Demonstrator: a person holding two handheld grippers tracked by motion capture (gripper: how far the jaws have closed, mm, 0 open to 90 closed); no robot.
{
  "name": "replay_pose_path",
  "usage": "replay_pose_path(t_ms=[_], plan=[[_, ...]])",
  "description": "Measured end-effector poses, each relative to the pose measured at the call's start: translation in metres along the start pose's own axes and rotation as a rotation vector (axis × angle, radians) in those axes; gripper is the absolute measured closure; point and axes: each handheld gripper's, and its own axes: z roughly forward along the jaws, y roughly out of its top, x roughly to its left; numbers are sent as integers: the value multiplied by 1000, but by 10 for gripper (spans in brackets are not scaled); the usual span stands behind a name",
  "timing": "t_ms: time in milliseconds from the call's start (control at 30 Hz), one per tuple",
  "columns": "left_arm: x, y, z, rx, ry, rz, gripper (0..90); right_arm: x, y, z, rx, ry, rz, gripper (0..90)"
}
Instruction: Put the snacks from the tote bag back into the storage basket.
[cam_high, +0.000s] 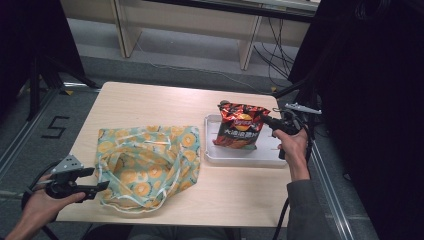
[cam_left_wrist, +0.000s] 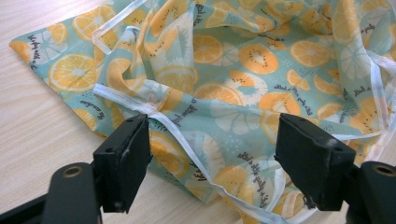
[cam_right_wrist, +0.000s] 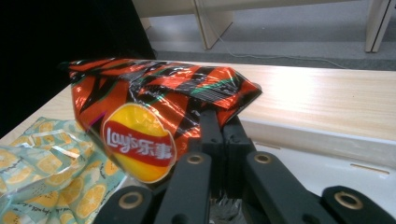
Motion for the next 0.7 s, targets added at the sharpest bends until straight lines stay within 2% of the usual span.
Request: replay_pose_path(t_ms=[67,133,200,233,267,300,367,400,467,500,533,633,667,700], plan=[[0,0,0,0,1,0,259,1,1,-1,-5,26,3,900],[0,0,1,-15,6,-4,259,7,2,-6,15,59,37,900],[0,0,0,-1,2,-5,259,9,3,-10,6,83,31,900],[0,0,0,-4,3,-4,259,9,3,-11,-7,98,1,900],[0,0,0,-2,4,-3,259,14,3,-15,-2,122,32,900],[1,0,0,7,3,7,259,18,4,-17,-2,141,32,900],[0,0,0,0,0,-4,259,22,4,-19,-8,153,-6,900],[1,0,0,9,0,6,259,27,6,-22,4,177,8,900],[0,0,0,-8,8,-7,259,31,8,-24,-1,201,-16,900],[0,-1,0,-14,8,-8,259,35,9,-28,14,226,23,900],[0,-1,0,-20,10,-12,259,35,10,-28,0,228,2,900],[0,-1,0,-16,12,-8,258,34,11,-31,-20,258,-22,900],[0,-1,0,-11,8,-10,258,34,10,-31,-14,255,5,900],[0,-1,0,-10,8,-9,257,32,10,-30,-19,248,-6,900]])
